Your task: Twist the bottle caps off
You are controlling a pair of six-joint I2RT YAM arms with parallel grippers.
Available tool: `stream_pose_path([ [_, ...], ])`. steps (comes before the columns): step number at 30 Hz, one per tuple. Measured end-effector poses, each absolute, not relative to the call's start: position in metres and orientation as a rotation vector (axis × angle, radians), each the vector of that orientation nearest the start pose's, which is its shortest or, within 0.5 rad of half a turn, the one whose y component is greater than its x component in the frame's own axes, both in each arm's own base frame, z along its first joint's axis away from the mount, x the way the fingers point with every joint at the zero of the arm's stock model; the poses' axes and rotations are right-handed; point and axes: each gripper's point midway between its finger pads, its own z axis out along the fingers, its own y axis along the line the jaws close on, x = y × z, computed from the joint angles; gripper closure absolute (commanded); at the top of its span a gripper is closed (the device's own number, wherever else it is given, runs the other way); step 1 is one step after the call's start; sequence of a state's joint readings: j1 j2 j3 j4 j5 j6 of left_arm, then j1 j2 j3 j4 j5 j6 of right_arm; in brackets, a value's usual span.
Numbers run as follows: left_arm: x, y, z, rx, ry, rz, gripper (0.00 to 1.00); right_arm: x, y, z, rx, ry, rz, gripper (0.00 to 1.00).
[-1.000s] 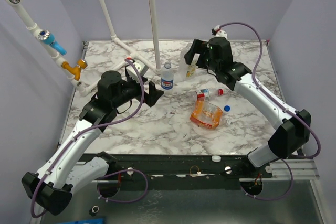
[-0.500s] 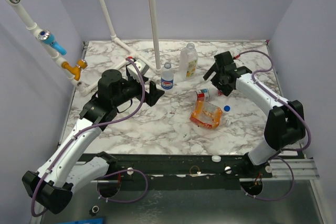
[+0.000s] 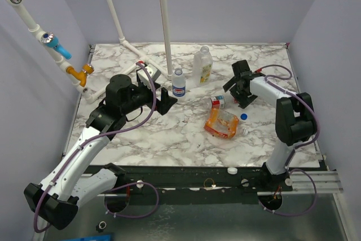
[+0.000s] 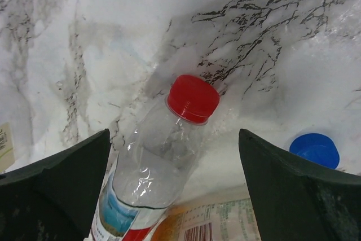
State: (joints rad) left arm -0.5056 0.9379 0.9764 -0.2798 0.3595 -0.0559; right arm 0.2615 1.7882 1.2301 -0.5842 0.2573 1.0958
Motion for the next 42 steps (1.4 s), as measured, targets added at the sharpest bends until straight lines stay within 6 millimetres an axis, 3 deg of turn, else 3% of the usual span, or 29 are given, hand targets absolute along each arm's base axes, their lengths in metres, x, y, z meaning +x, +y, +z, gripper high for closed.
stream_pose_path([
  [7,0.254,-0.216,0.301,0.674,1.728,-0.732,0.01,0.399,0.098,0.031,1.195,2.398,0.075,0.07],
  [14,0.254,-0.217,0.301,0.678,1.727,-0.736,0.01,0.419,0.099,0.031,1.215,2.353,0.111,0.24],
  [17,0.253,-0.217,0.301,0.678,1.726,-0.737,0.06,0.422,0.098,0.031,1.227,2.339,0.118,0.33],
  [26,0.247,-0.222,0.302,0.712,1.717,-0.779,0.10,0.422,0.095,0.027,1.235,2.327,0.119,0.58],
  [30,0.247,-0.225,0.302,0.724,1.717,-0.794,0.01,0.417,0.094,0.027,1.234,2.321,0.123,0.67],
  [33,0.246,-0.228,0.305,0.738,1.710,-0.811,0.01,0.409,0.092,0.029,1.229,2.322,0.121,0.73],
  [37,0.246,-0.234,0.313,0.759,1.695,-0.841,0.01,0.403,0.089,0.047,1.206,2.294,0.144,0.76],
  [42,0.249,-0.243,0.318,0.777,1.695,-0.889,0.01,0.404,0.087,0.109,1.145,2.164,0.259,0.76],
])
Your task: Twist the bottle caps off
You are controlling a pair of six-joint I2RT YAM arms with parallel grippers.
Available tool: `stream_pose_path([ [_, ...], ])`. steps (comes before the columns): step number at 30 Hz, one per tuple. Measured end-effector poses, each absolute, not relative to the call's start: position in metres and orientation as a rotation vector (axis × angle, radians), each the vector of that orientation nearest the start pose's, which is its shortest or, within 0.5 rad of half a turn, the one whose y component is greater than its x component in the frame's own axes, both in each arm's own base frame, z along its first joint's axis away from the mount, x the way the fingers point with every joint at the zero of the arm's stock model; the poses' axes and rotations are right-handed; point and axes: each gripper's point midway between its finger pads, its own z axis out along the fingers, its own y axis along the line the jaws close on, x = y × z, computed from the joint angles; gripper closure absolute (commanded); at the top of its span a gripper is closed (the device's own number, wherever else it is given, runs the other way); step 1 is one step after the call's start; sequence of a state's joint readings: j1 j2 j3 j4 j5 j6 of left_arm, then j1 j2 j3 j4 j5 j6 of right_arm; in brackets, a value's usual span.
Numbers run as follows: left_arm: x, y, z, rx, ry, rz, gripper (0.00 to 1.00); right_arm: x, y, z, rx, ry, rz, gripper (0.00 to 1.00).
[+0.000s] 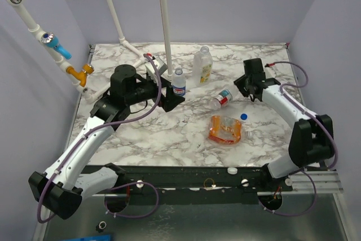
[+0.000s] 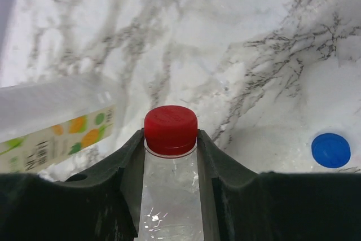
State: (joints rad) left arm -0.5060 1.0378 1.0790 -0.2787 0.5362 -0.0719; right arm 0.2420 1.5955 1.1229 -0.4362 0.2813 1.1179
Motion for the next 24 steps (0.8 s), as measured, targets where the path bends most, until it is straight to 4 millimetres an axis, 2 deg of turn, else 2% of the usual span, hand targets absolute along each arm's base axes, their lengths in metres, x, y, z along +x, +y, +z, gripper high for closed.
stream_pose_path([
  [4,0.249,-0.251,0.316,0.779,1.720,-0.942,0.01,0.401,0.086,0.170,1.051,2.014,0.390,0.79],
  [9,0.239,-0.265,0.323,0.788,1.730,-1.067,0.01,0.385,0.096,0.238,0.838,1.827,0.548,0.82],
  [14,0.213,-0.281,0.330,0.822,1.749,-1.276,0.01,0.370,0.128,0.307,0.554,1.658,0.708,0.82],
  [17,0.205,-0.287,0.328,0.828,1.776,-1.336,0.01,0.362,0.151,0.339,0.408,1.591,0.779,0.82],
  [20,0.205,-0.289,0.327,0.819,1.791,-1.348,0.01,0.353,0.174,0.363,0.286,1.544,0.835,0.82],
  [24,0.215,-0.290,0.335,0.781,1.788,-1.322,0.01,0.335,0.207,0.397,0.137,1.471,0.928,0.83],
])
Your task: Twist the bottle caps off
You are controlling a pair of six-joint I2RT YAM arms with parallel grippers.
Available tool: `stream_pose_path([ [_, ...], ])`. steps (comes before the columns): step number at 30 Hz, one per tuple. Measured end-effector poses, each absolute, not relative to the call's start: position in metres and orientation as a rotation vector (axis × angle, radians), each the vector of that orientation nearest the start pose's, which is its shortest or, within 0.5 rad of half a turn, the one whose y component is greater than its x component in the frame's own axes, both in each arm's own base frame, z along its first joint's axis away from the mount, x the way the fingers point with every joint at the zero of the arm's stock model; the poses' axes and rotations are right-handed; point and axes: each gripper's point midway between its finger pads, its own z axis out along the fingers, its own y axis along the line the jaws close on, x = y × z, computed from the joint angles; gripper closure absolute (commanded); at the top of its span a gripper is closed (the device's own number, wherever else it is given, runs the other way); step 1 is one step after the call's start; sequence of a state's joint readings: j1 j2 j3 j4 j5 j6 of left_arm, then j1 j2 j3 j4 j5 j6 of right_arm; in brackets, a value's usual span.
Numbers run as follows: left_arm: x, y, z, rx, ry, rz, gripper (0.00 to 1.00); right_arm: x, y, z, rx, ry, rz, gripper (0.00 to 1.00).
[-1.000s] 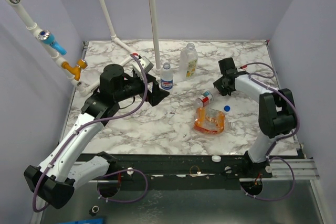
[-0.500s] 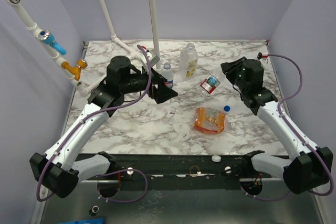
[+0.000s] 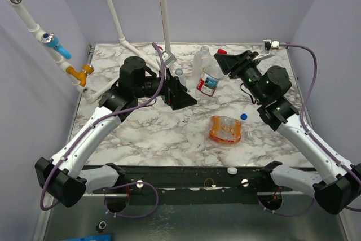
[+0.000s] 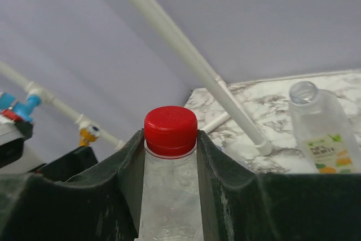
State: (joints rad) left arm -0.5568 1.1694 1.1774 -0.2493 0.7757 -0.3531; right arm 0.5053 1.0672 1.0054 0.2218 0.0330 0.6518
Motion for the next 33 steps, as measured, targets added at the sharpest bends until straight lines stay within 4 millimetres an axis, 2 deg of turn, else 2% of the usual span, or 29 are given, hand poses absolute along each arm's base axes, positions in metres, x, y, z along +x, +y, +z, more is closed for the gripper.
stream_pose_path([
  [3,0.218,-0.291,0.343,0.762,1.776,-1.317,0.01,0.322,0.230,0.417,0.049,1.424,0.988,0.83],
  [6,0.219,-0.291,0.344,0.743,1.786,-1.321,0.01,0.313,0.249,0.426,-0.011,1.405,1.026,0.83],
  [17,0.241,-0.285,0.339,0.636,1.815,-1.201,0.01,0.296,0.303,0.426,-0.153,1.414,1.082,0.85],
  [26,0.242,-0.283,0.341,0.628,1.809,-1.191,0.01,0.284,0.340,0.432,-0.222,1.369,1.078,0.87],
  [28,0.240,-0.282,0.343,0.633,1.802,-1.193,0.05,0.282,0.344,0.432,-0.232,1.360,1.066,0.88],
  [31,0.236,-0.280,0.343,0.645,1.791,-1.191,0.20,0.281,0.346,0.433,-0.235,1.347,1.048,0.88],
  [33,0.234,-0.279,0.343,0.654,1.784,-1.188,0.22,0.282,0.344,0.437,-0.227,1.331,1.035,0.89],
])
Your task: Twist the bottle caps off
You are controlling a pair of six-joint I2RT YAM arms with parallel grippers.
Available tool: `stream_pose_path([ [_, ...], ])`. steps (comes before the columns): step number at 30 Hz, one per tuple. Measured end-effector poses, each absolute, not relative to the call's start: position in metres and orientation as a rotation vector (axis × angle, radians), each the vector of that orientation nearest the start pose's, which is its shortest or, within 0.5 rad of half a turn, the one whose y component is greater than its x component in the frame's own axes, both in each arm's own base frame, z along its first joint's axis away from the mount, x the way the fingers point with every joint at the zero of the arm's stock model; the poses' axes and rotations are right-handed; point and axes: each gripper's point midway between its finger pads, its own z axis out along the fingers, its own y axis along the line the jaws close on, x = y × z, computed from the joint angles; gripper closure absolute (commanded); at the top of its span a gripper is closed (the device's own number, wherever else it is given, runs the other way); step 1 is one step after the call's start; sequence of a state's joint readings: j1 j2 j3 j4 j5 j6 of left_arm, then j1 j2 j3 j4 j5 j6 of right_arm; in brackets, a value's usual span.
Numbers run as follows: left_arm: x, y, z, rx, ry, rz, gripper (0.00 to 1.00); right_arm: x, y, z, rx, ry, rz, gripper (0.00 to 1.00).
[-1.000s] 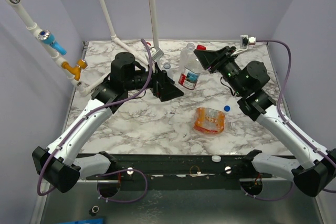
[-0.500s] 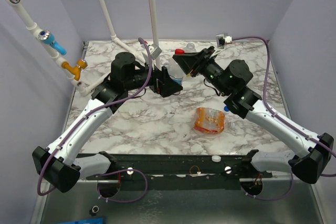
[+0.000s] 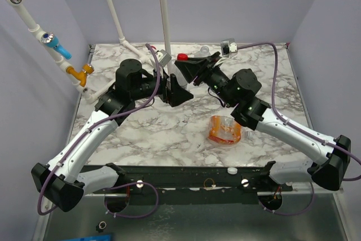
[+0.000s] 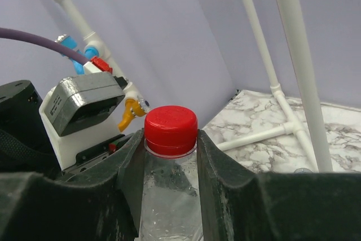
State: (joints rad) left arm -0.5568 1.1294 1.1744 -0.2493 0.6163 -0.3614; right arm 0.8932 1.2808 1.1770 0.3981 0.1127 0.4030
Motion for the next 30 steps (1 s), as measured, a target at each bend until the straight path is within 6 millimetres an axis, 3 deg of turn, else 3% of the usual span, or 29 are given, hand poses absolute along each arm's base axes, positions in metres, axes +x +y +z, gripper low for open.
stream_pose_path([
  [4,0.232,-0.278,0.339,0.663,1.781,-1.181,0.24,0.280,0.340,0.443,-0.207,1.304,1.017,0.89],
  [6,0.231,-0.277,0.335,0.662,1.789,-1.182,0.30,0.278,0.337,0.447,-0.201,1.291,1.011,0.89],
  [9,0.231,-0.278,0.333,0.660,1.788,-1.186,0.47,0.276,0.336,0.450,-0.199,1.278,1.009,0.89],
  [14,0.232,-0.278,0.336,0.670,1.769,-1.179,0.62,0.273,0.338,0.453,-0.201,1.267,1.018,0.85],
  [16,0.232,-0.277,0.336,0.671,1.766,-1.177,0.65,0.272,0.338,0.453,-0.200,1.266,1.020,0.73],
  [19,0.232,-0.277,0.336,0.676,1.763,-1.174,0.66,0.272,0.338,0.453,-0.195,1.267,1.017,0.41],
  [23,0.233,-0.277,0.337,0.691,1.747,-1.160,0.73,0.275,0.337,0.450,-0.175,1.307,0.994,0.24],
  [25,0.233,-0.275,0.337,0.720,1.719,-1.134,0.80,0.278,0.338,0.458,-0.164,1.331,0.977,0.22],
  [30,0.237,-0.265,0.330,0.812,1.640,-0.990,0.89,0.291,0.343,0.510,-0.125,1.369,0.948,0.23],
])
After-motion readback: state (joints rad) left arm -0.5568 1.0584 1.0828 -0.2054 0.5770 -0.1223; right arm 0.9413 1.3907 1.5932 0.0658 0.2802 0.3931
